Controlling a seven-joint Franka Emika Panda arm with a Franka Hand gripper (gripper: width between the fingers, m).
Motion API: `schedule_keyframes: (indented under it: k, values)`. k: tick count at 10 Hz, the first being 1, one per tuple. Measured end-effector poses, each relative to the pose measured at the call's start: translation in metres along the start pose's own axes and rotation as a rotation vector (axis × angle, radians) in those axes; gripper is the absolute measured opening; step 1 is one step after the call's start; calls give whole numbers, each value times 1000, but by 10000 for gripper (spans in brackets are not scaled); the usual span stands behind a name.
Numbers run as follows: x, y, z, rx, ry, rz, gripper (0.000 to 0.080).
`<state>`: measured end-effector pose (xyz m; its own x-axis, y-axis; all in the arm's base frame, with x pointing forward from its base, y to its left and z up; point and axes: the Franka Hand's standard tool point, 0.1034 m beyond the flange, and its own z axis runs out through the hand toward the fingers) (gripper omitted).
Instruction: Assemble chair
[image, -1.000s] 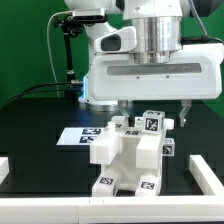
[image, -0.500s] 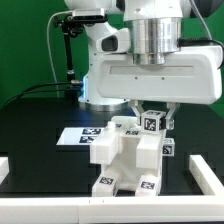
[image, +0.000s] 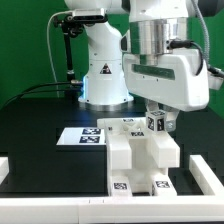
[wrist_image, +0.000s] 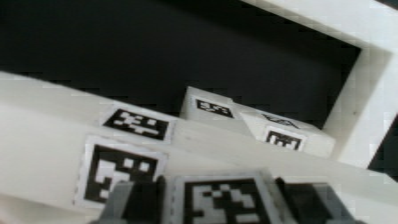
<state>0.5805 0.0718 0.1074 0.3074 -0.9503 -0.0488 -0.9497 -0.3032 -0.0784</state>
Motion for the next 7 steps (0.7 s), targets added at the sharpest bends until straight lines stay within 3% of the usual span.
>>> schedule_keyframes:
  k: [3, 6, 7]
  values:
    - [0, 0, 0, 0, 0, -131, 282]
    - [10, 2, -1, -5, -7, -696, 349]
    - [8, 1, -1, -6, -7, -769, 544]
